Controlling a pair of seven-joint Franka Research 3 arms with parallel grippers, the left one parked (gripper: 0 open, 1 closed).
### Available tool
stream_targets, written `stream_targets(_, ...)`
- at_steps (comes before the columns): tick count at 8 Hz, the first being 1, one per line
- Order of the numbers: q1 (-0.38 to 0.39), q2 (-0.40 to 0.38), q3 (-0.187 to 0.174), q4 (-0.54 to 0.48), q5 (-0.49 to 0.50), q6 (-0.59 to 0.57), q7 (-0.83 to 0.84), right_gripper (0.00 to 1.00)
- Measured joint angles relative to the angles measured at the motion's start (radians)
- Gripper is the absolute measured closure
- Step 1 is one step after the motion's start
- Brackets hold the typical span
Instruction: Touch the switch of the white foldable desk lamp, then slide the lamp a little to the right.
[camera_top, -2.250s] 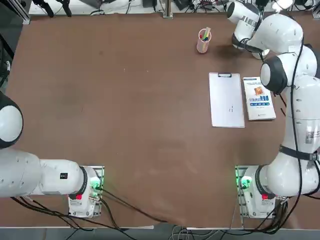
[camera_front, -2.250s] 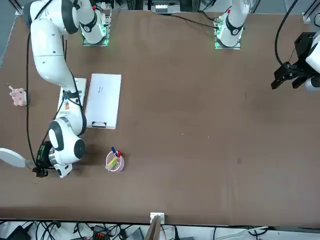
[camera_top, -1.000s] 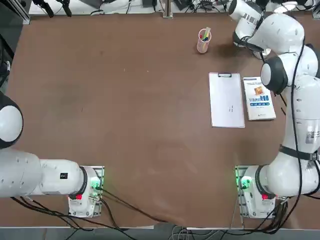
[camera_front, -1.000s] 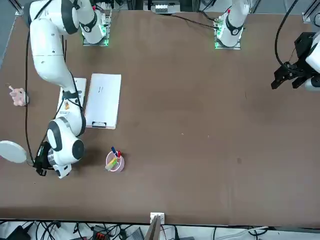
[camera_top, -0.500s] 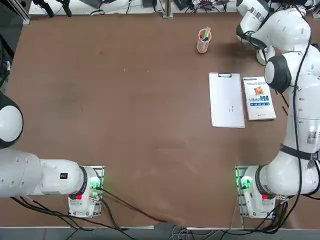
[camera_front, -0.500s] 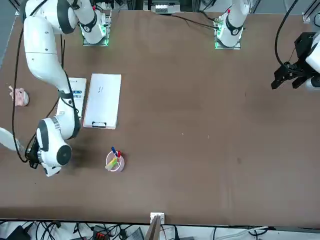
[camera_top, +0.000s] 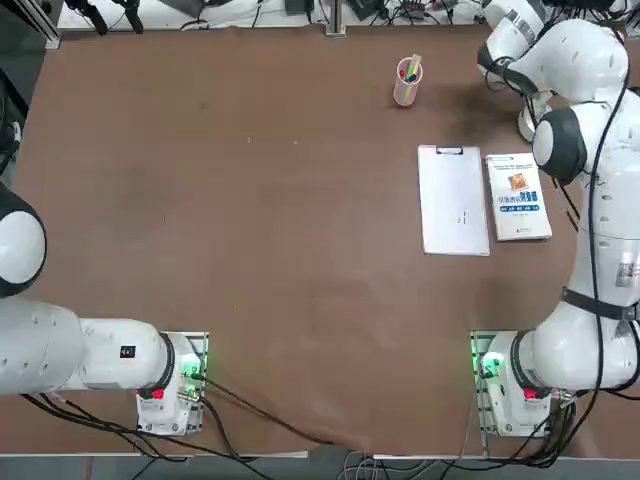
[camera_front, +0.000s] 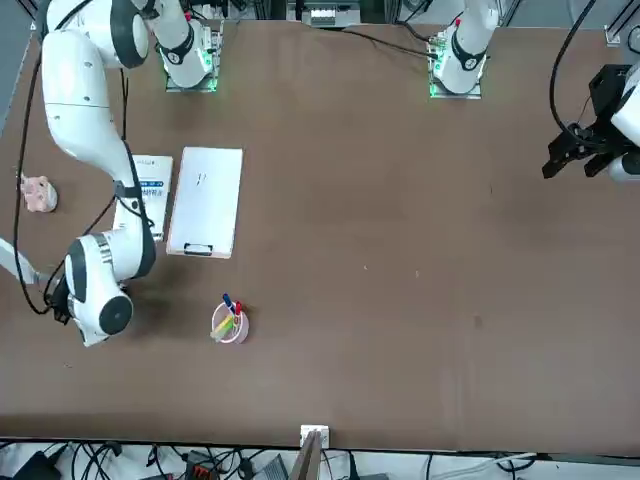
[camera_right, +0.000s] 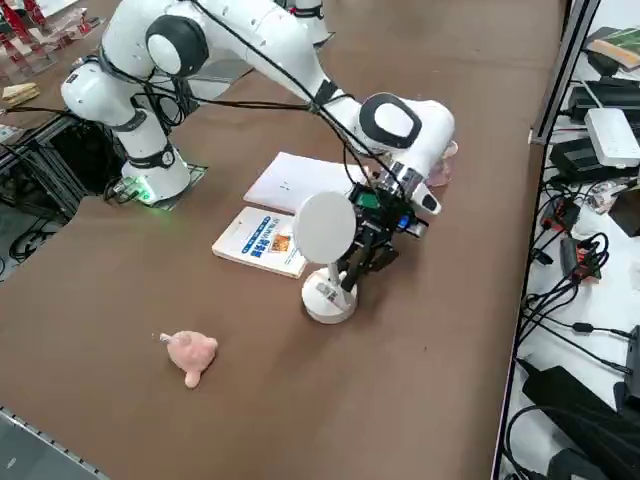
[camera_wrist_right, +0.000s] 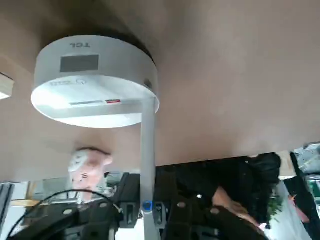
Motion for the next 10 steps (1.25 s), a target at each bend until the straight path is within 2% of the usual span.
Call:
stream_targets(2,-0.02,-0.005,0.0,0.003,0.004,-0.028,0.053,0.83)
stream_targets(5,-0.04,-0.025,-0.002,0.011,0.087,-0.095,0.086,0.83)
stream_targets(10,-0.041,-0.035,-0.002,0.011,0.102,-0.116,0.137,0.83)
